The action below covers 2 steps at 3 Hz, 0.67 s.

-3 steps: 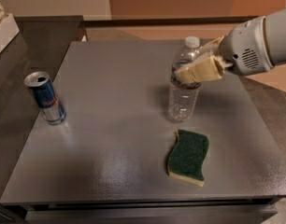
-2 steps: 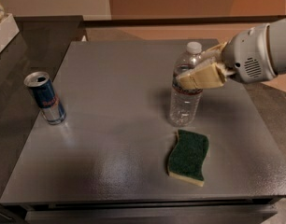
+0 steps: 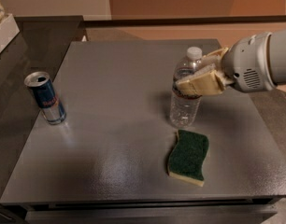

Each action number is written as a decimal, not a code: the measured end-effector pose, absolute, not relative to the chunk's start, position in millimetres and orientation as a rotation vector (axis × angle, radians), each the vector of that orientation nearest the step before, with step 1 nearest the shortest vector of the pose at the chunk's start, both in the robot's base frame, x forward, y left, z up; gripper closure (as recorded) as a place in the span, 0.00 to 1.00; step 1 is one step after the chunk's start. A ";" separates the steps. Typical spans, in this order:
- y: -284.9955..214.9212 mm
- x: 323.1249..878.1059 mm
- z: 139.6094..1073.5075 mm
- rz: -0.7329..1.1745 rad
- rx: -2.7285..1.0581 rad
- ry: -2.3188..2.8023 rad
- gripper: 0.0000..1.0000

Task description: Move water bottle near sponge

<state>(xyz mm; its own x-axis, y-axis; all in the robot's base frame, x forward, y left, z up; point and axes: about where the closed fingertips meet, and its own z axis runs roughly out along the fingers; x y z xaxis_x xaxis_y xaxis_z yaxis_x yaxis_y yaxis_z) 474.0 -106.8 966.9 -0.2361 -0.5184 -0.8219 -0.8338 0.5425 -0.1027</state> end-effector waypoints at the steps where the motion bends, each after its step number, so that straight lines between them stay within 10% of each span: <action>1: -105.2 477.3 961.8 0.445 -1.109 1.906 0.30; 2: -103.6 481.9 955.6 0.448 -1.112 1.911 0.05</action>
Offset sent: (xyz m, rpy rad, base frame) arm 0.0161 0.0007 -0.0236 -0.0048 0.0194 0.0005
